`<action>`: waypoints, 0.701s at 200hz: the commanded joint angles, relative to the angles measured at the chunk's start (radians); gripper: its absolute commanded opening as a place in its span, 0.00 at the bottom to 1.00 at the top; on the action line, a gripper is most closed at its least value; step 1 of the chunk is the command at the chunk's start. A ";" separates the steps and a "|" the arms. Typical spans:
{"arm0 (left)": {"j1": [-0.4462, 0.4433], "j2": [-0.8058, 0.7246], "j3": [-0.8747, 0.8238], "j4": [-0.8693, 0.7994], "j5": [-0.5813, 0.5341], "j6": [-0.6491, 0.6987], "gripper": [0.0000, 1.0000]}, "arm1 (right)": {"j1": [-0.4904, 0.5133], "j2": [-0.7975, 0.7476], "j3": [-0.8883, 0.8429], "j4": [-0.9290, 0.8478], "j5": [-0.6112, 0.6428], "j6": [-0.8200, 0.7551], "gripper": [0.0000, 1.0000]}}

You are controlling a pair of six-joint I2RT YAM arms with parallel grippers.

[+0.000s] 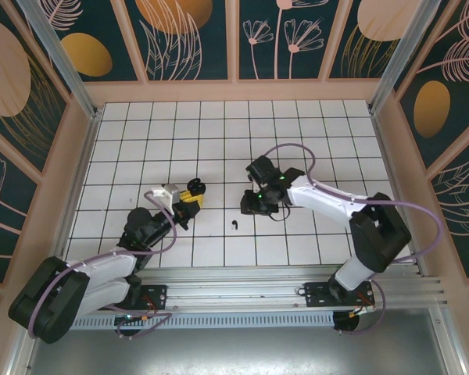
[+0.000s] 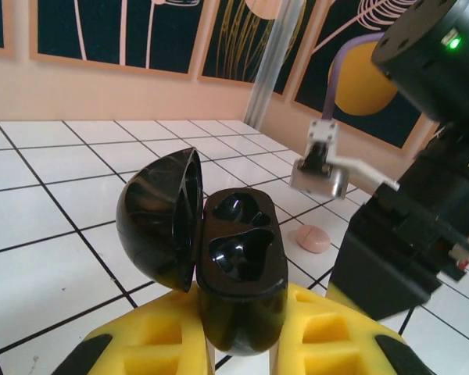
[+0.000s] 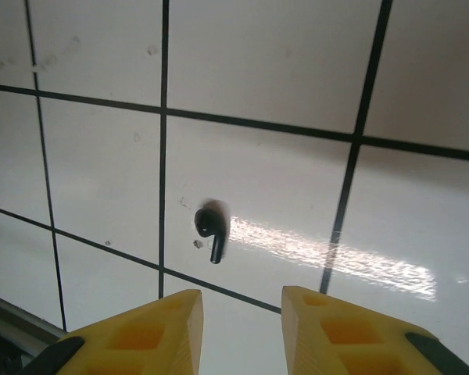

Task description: Insert the wireless bluetooth earbuds into the charging case

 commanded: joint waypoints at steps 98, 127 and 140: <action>0.005 -0.062 -0.012 -0.010 -0.021 0.001 0.02 | 0.111 0.282 0.201 -0.081 0.004 0.111 0.38; 0.005 -0.071 -0.011 -0.015 -0.017 0.003 0.03 | 0.111 0.321 0.229 -0.087 0.023 0.100 0.36; 0.006 -0.076 -0.011 -0.017 -0.019 0.003 0.03 | 0.111 0.341 0.248 -0.104 0.036 0.091 0.36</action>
